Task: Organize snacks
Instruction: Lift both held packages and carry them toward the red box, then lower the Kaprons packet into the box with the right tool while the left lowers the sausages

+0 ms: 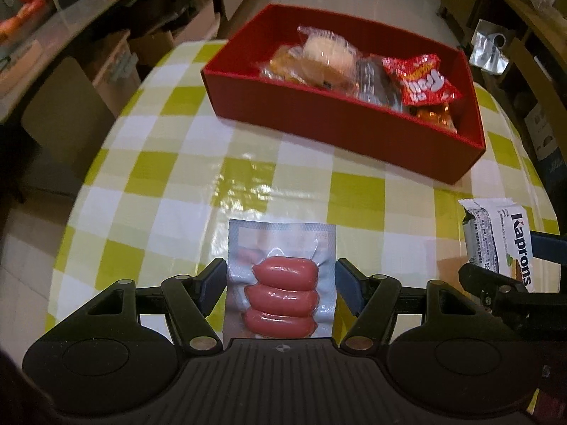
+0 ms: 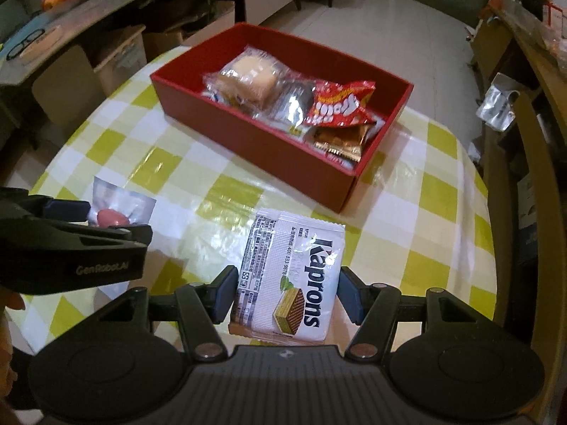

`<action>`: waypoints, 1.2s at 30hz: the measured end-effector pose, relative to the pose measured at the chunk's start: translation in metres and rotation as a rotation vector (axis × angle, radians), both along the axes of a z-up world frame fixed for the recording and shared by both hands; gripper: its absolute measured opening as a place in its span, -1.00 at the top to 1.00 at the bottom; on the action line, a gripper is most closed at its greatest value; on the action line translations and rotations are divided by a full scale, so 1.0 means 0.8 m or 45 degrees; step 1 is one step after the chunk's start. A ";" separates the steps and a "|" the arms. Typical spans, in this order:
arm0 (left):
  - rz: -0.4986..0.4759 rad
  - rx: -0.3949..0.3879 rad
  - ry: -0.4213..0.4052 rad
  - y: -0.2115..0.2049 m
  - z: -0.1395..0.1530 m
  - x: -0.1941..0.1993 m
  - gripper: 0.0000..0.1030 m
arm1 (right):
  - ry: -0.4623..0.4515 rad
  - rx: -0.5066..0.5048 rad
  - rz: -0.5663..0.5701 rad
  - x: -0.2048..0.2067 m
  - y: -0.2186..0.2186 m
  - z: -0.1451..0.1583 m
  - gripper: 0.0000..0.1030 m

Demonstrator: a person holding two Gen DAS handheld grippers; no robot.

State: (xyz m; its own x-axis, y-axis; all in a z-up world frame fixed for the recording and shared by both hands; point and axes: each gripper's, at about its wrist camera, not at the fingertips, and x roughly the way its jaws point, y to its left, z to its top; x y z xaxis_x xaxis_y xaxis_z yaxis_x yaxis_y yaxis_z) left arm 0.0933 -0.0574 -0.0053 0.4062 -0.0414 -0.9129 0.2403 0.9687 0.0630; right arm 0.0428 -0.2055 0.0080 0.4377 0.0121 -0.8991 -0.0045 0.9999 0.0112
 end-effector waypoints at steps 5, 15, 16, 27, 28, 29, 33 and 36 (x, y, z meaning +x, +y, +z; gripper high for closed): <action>-0.011 -0.007 -0.036 -0.006 0.011 0.014 -0.41 | -0.050 0.017 -0.036 0.014 -0.010 0.012 -0.31; -0.049 -0.011 -0.138 -0.043 0.034 0.077 -0.41 | -0.147 0.048 -0.153 0.088 -0.044 0.030 -0.31; -0.052 -0.014 -0.145 -0.047 0.034 0.085 -0.41 | -0.153 0.046 -0.159 0.097 -0.047 0.029 -0.31; -0.050 0.024 -0.221 -0.074 0.022 0.165 -0.41 | -0.169 0.076 -0.217 0.178 -0.068 -0.005 -0.31; -0.048 0.023 -0.217 -0.075 0.020 0.169 -0.41 | -0.172 0.084 -0.219 0.182 -0.068 -0.006 -0.31; -0.050 0.021 -0.212 -0.076 0.018 0.172 -0.41 | -0.178 0.083 -0.224 0.184 -0.068 -0.007 -0.31; -0.062 0.013 -0.215 -0.077 0.015 0.184 -0.42 | -0.202 0.057 -0.241 0.193 -0.068 -0.012 -0.31; -0.061 -0.002 -0.201 -0.073 0.011 0.193 -0.44 | -0.197 0.057 -0.238 0.199 -0.067 -0.019 -0.31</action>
State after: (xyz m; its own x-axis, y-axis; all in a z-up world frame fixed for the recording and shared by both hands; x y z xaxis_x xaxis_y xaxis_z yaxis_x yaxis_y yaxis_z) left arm 0.2478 -0.1157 0.0039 0.5423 -0.0656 -0.8376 0.2732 0.9566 0.1019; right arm 0.2020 -0.2591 -0.0069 0.5686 -0.0440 -0.8214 0.1754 0.9821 0.0688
